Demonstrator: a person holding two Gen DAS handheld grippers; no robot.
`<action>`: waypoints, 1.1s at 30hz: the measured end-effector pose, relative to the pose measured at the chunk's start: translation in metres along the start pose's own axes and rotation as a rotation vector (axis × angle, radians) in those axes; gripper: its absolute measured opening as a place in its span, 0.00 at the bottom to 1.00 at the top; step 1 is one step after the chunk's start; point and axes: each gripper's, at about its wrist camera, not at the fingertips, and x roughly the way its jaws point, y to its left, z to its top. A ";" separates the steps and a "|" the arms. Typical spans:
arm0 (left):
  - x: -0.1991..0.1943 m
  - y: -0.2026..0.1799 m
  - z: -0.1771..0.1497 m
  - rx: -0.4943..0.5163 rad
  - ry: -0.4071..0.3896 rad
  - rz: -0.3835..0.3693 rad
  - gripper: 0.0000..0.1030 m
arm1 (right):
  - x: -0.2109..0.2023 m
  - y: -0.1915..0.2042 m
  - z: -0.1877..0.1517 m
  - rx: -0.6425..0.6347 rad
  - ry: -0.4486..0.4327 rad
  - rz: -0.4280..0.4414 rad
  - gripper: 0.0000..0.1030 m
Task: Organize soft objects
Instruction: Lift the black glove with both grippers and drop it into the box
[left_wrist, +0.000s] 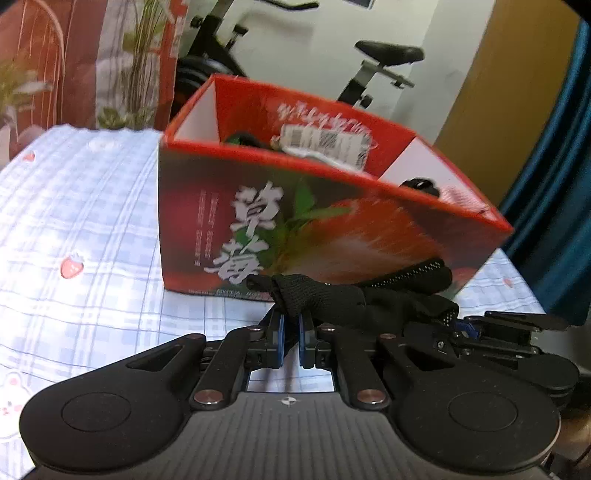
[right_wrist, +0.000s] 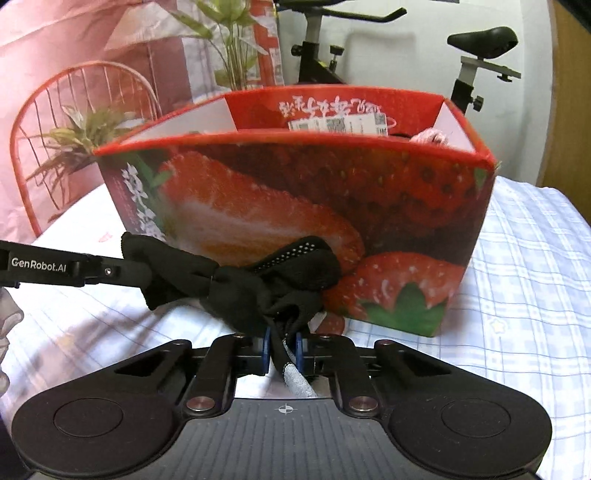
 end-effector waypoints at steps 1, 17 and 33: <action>-0.007 -0.001 0.000 0.006 -0.012 -0.003 0.08 | -0.006 0.000 0.001 0.000 -0.012 0.005 0.11; -0.066 -0.029 0.069 0.088 -0.201 -0.011 0.08 | -0.088 0.006 0.074 -0.079 -0.230 0.059 0.11; -0.005 -0.004 0.099 0.046 -0.073 0.049 0.16 | -0.017 -0.010 0.117 -0.062 -0.149 -0.051 0.18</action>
